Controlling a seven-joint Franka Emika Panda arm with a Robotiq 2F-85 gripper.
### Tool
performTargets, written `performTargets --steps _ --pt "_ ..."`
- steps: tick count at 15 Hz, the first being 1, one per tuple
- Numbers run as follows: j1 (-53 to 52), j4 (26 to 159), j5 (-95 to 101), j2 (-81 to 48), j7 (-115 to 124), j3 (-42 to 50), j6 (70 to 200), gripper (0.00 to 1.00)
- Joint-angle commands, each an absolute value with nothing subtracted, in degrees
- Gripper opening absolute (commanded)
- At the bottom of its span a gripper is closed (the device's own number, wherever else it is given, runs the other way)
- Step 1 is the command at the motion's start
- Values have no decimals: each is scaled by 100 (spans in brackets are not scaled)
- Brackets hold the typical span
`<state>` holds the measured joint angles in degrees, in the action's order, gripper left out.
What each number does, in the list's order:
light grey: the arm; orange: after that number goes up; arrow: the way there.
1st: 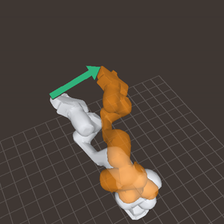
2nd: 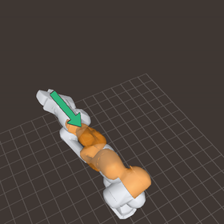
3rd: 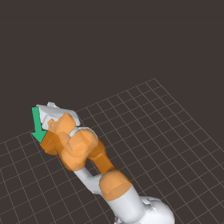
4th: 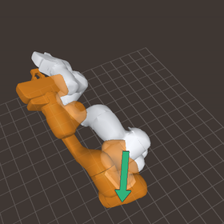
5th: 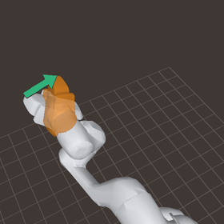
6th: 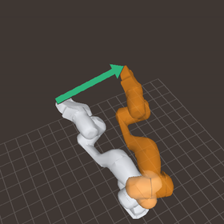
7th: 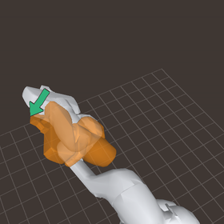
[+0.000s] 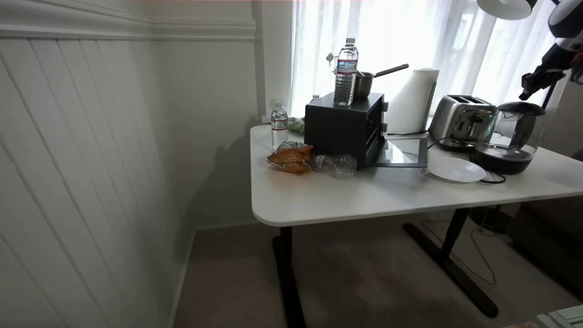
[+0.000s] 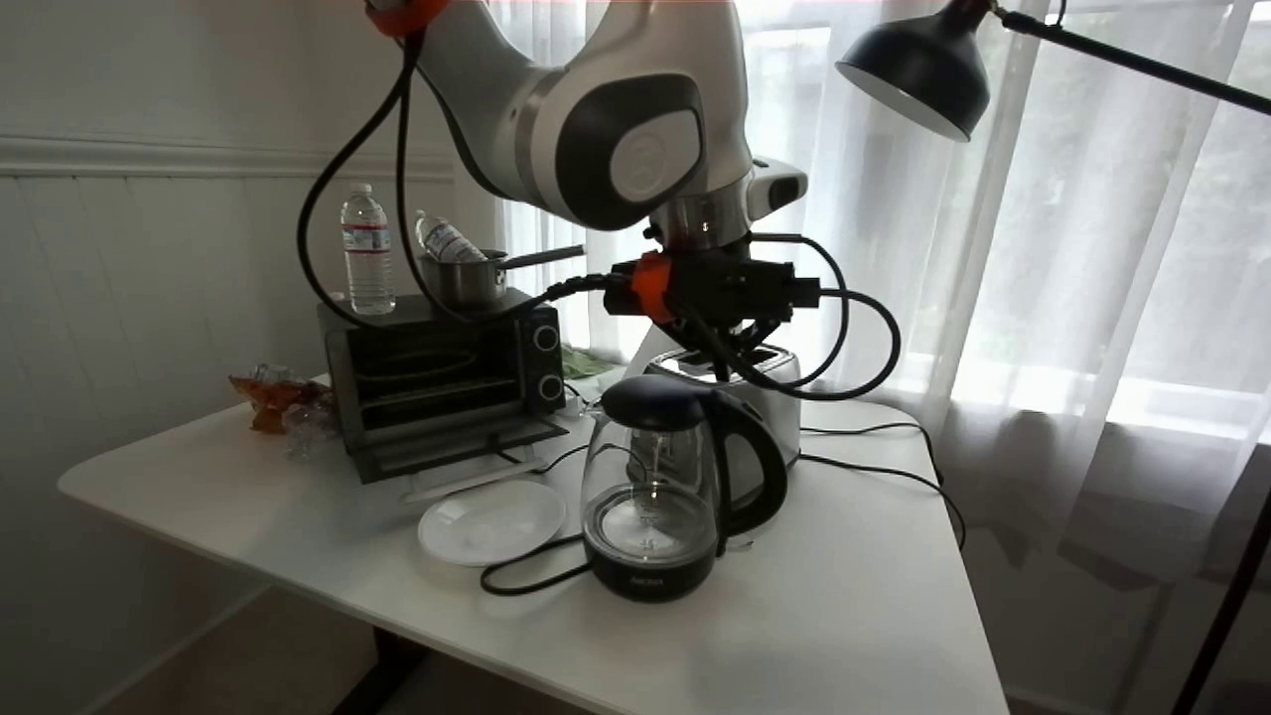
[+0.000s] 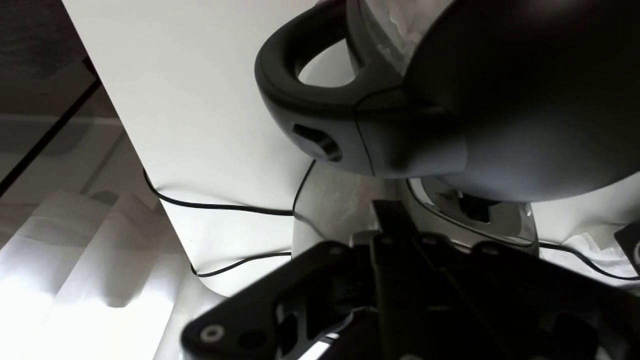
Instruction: Turn the kettle to the left.
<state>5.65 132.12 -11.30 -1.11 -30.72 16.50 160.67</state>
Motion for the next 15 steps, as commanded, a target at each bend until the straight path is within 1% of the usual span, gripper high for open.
performTargets --steps 1,6,12,13,15 --pt "568 13258 -1551 -166 -3546 1614 16156 0" --pt "584 13276 -1638 -215 -3808 1638 16106 0" --pt "598 13306 -981 -209 -3312 1762 15869 0" --pt "865 13308 -737 -200 -3120 1534 15803 0" --pt "941 13311 -355 -180 -2834 1522 15656 0"
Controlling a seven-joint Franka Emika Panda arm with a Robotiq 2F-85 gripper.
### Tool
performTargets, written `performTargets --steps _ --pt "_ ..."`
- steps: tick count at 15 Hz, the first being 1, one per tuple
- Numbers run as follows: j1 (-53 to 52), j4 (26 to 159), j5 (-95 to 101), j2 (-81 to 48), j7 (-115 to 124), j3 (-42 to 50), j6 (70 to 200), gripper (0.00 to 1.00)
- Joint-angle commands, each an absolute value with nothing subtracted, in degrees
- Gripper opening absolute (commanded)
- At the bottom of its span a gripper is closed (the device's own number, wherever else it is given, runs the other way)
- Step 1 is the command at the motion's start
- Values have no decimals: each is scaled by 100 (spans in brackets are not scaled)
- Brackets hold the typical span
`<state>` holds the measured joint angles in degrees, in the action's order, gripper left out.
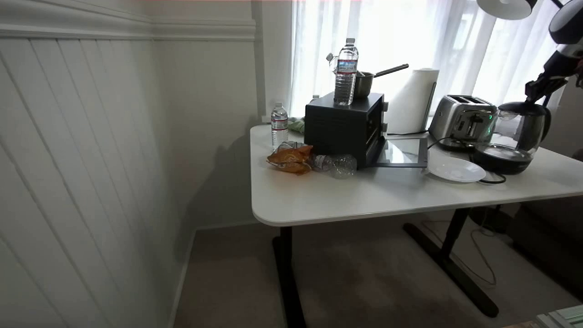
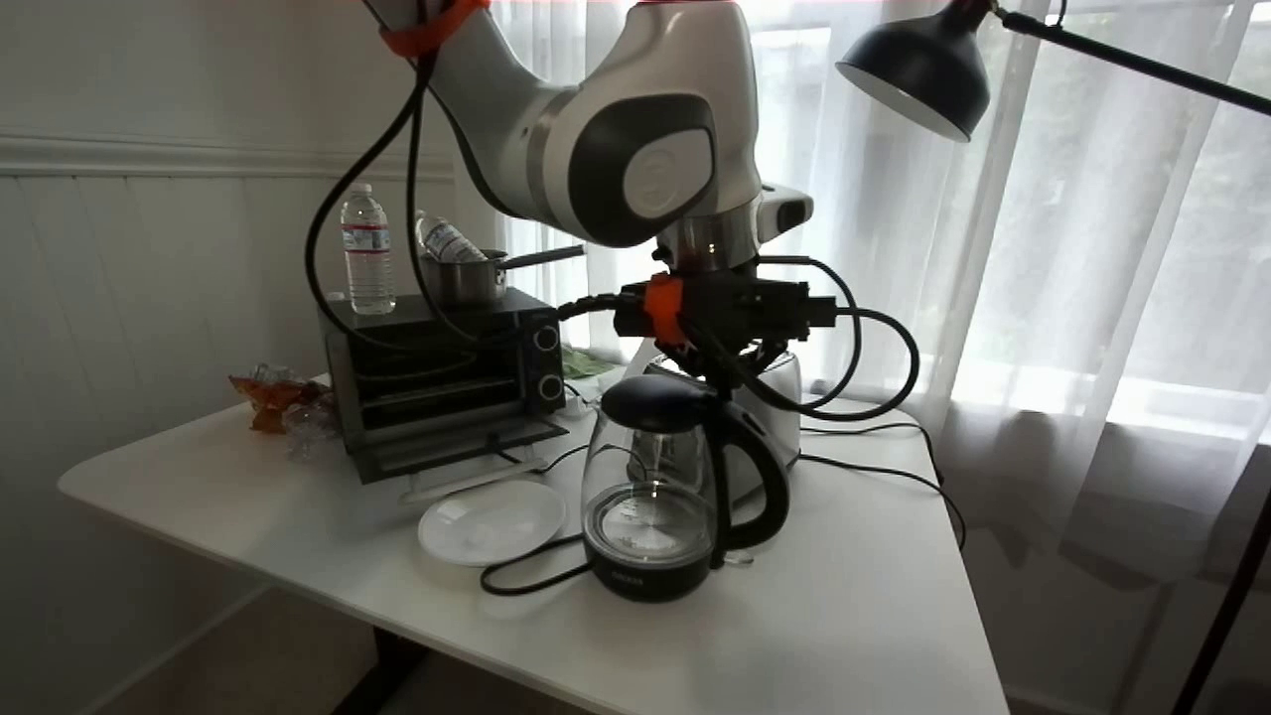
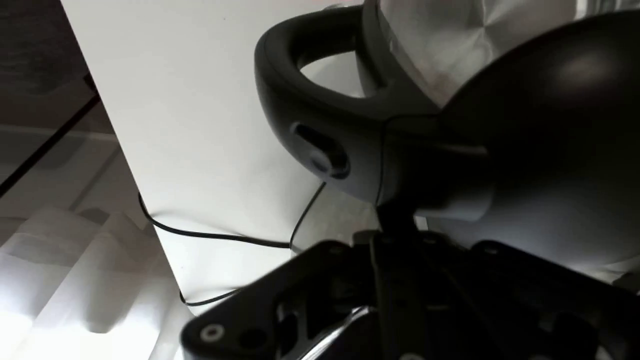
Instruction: Turn the kettle to the left.
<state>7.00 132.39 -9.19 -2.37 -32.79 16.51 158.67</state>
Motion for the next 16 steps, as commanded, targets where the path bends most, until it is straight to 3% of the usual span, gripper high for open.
performTargets --steps 1,16 --pt "980 13310 -135 -171 -2650 1522 15582 0" --pt "1024 13244 396 589 -1684 1354 12463 0"
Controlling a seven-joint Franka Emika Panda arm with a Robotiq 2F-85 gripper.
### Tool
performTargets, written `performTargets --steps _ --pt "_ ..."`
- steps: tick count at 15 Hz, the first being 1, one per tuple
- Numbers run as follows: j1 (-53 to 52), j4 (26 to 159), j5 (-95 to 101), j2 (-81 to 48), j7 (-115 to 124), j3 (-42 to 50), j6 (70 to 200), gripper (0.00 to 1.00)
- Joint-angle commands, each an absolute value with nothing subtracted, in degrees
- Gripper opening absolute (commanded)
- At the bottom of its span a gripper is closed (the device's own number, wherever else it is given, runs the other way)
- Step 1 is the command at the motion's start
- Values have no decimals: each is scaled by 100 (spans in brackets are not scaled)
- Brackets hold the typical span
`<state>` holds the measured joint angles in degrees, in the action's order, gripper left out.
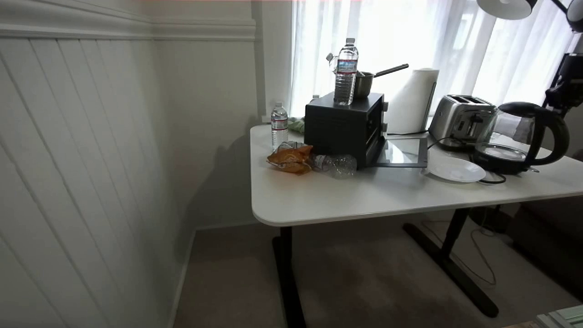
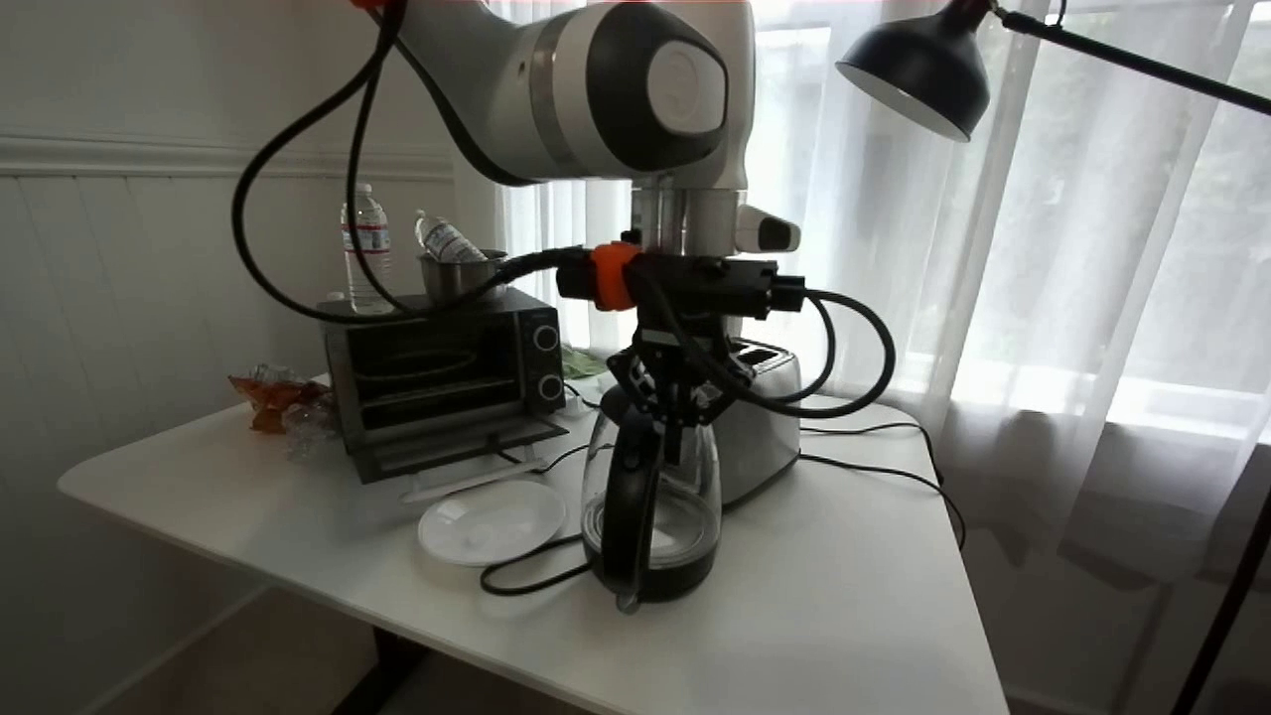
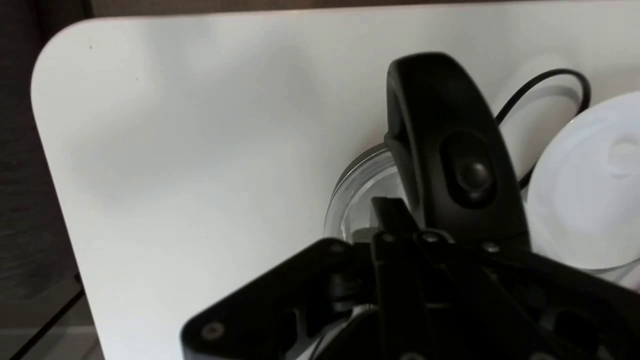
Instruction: Turn the kettle to the left.
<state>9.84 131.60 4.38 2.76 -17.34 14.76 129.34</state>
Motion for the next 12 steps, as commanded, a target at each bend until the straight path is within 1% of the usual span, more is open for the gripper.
performTargets --steps 1,6,12 --pt "1012 13250 361 646 -1701 1335 12323 0" --pt "945 13337 180 836 -1794 1253 11993 0" --pt "859 13550 -325 778 -2068 1201 12475 0"
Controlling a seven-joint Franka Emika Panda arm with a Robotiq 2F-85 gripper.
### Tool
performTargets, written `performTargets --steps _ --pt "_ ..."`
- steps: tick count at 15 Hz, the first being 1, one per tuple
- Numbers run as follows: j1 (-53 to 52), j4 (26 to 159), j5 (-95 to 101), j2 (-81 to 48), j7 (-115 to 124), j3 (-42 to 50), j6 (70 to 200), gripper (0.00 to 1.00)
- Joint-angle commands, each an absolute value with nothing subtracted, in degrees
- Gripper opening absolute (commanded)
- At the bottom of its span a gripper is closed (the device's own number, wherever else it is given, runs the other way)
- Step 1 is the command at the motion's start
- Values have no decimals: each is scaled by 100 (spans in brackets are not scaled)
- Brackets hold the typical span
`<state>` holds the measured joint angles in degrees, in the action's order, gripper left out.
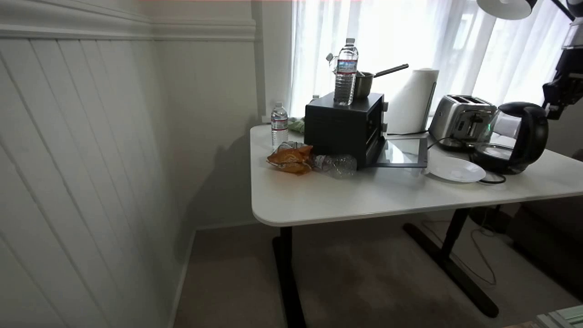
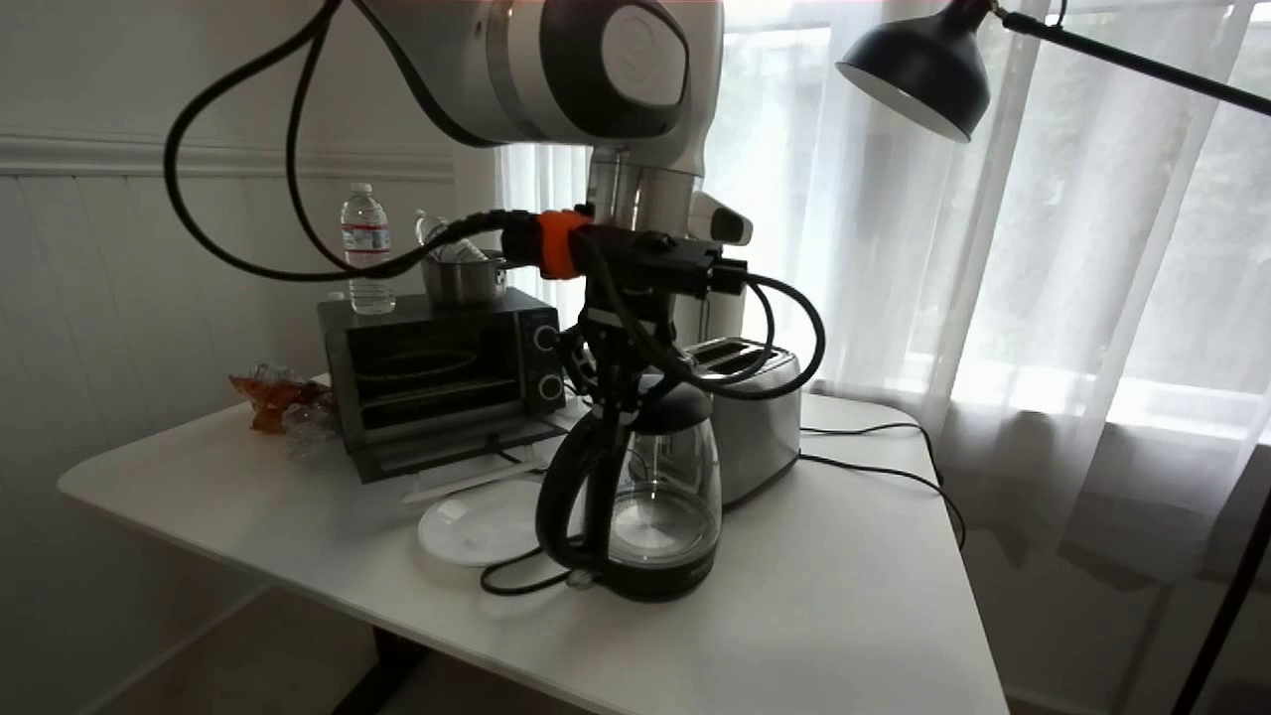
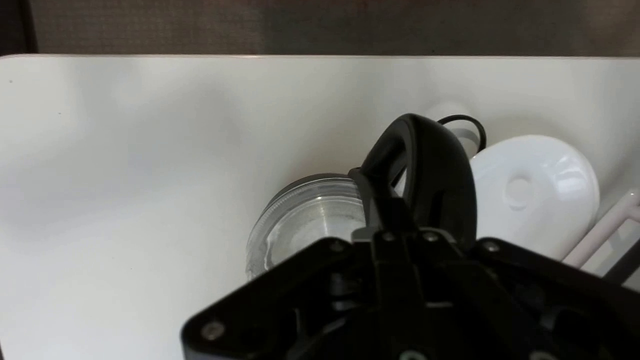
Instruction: Turn the kettle to the left.
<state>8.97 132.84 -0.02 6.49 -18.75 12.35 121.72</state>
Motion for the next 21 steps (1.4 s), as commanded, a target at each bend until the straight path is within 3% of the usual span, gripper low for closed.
performTargets --steps 1,16,21 --pt "844 13608 -401 781 -2126 1193 12584 0" --pt "570 14199 -1812 978 -2621 1162 14016 0" --pt "616 14270 -1403 1064 -2334 1124 13851 0"
